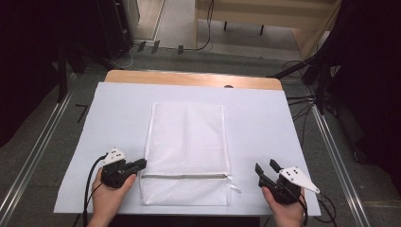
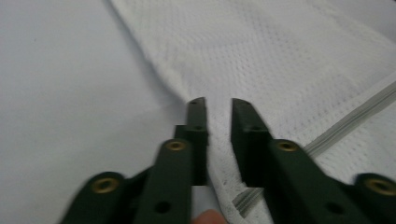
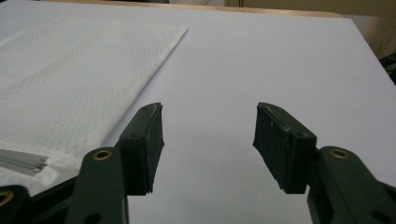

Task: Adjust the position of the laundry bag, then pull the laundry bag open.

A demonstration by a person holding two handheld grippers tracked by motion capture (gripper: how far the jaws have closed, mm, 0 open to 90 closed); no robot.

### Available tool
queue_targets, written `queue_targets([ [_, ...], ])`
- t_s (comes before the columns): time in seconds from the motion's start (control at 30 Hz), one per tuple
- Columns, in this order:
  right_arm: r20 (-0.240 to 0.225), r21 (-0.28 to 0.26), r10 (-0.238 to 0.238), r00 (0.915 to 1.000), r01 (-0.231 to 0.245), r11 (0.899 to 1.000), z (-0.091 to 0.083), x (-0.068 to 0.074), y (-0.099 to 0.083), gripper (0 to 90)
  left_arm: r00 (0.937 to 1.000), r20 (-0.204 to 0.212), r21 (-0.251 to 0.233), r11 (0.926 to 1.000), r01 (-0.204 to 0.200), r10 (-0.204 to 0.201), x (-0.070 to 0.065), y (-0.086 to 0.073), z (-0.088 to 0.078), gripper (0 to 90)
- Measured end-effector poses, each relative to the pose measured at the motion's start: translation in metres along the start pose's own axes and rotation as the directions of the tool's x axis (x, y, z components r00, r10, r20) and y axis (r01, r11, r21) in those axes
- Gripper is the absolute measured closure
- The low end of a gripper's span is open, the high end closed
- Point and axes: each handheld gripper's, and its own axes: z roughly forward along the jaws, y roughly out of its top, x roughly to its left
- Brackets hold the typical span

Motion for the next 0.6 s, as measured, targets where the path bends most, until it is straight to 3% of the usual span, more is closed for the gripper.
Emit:
queue_targets([
  [0.03, 0.000, 0.000, 0.000, 1.0000, 0.000, 1.000, 0.000, 0.000, 0.000, 44.0, 0.9999, 0.014, -0.013, 0.9999, 0.004, -0.003, 0.000, 0.000, -0.002, 72.9],
  [0.07, -0.020, 0.004, 0.005, 0.9998, -0.005, 1.000, -0.006, 0.005, 0.000, 45.1, 0.9999, 0.012, -0.041, 0.9992, -0.001, 0.002, -0.001, 0.001, -0.006, 61.7],
  [0.1, -0.041, 0.007, 0.007, 0.9991, -0.006, 1.000, -0.008, 0.008, -0.001, 44.2, 0.9999, -0.003, -0.055, 0.9984, -0.014, 0.014, -0.002, 0.002, -0.009, 58.1],
  [0.2, -0.120, 0.068, 0.066, 0.9906, -0.058, 0.996, -0.011, 0.013, -0.005, 42.3, 0.9988, -0.025, -0.098, 0.9942, -0.045, 0.042, -0.005, 0.004, -0.015, 50.9],
  [0.23, -0.120, 0.068, 0.066, 0.9906, -0.058, 0.996, -0.011, 0.013, -0.005, 42.3, 0.9988, -0.025, -0.098, 0.9942, -0.045, 0.042, -0.005, 0.004, -0.015, 50.0],
  [0.37, -0.166, 0.104, 0.058, 0.9844, -0.041, 0.994, -0.008, 0.020, -0.009, 44.2, 0.9983, -0.017, -0.124, 0.9906, -0.057, 0.055, -0.012, 0.005, -0.018, 49.0],
  [0.5, -0.237, 0.172, 0.044, 0.9706, -0.002, 0.985, 0.004, 0.028, -0.017, 38.6, 0.9972, 0.018, -0.123, 0.9900, -0.070, 0.073, -0.025, 0.007, -0.013, 52.2],
  [0.6, -0.258, 0.201, 0.031, 0.9657, 0.023, 0.979, 0.008, 0.031, -0.020, 42.0, 0.9951, 0.066, -0.112, 0.9915, -0.066, 0.074, -0.038, 0.006, -0.006, 57.4],
])
